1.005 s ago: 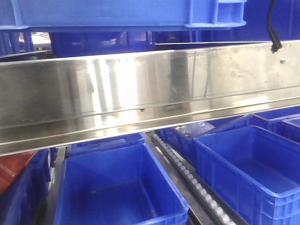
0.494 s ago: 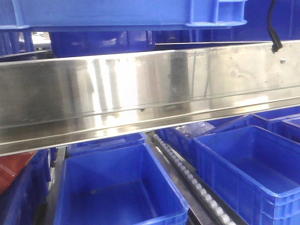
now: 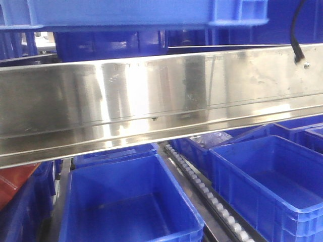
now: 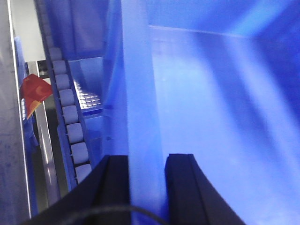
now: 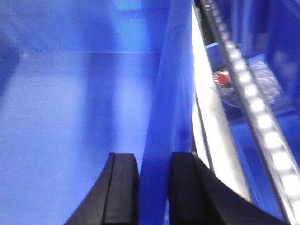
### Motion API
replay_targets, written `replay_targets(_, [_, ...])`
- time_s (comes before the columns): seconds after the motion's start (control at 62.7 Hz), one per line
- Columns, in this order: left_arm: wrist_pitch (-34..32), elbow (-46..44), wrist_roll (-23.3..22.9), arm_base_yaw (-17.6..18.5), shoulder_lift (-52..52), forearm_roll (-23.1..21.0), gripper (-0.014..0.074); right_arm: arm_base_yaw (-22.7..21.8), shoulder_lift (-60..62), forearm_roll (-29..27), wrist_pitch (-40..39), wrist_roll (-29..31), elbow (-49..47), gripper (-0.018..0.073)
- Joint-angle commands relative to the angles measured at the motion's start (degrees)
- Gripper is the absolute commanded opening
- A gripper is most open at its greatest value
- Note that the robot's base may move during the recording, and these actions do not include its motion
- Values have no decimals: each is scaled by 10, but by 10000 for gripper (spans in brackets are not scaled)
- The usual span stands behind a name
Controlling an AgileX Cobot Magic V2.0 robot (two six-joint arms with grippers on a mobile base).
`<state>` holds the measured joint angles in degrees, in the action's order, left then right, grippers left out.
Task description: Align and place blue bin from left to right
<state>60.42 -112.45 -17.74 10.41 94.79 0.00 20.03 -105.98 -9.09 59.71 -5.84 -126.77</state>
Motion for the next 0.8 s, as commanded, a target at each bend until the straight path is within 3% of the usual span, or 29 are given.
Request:
replay_targets(0.0, [-60, 3, -15, 7, -16, -24, 1, -8, -7, -1, -75, 29, -6, -75])
replay_targets(0.096, [-59, 26, -40, 7, -16, -10, 1, -12, -20, -1, -100, 40, -6, -75])
replay_targets(0.367, [-91, 78, -41, 7, -11, 0, 2, -12, -49, 2, -126, 49, -6, -74])
replay_targets(0.462, [-95, 78, -41, 7, -9, 8, 39, -12, -54, 3, -129, 49, -6, -50])
replay_targets(0.574, [-95, 78, -41, 7, -8, 8, 155, -12, -59, 3, -126, 49, -6, 101])
replay_targets(0.718, [-96, 78, -41, 7, -8, 9, 415, -12, -59, 3, -123, 49, -6, 403])
replay_targets(0.781, [-98, 77, -41, 7, -8, 9, 521, -12, -57, 3, -120, 49, -6, 477])
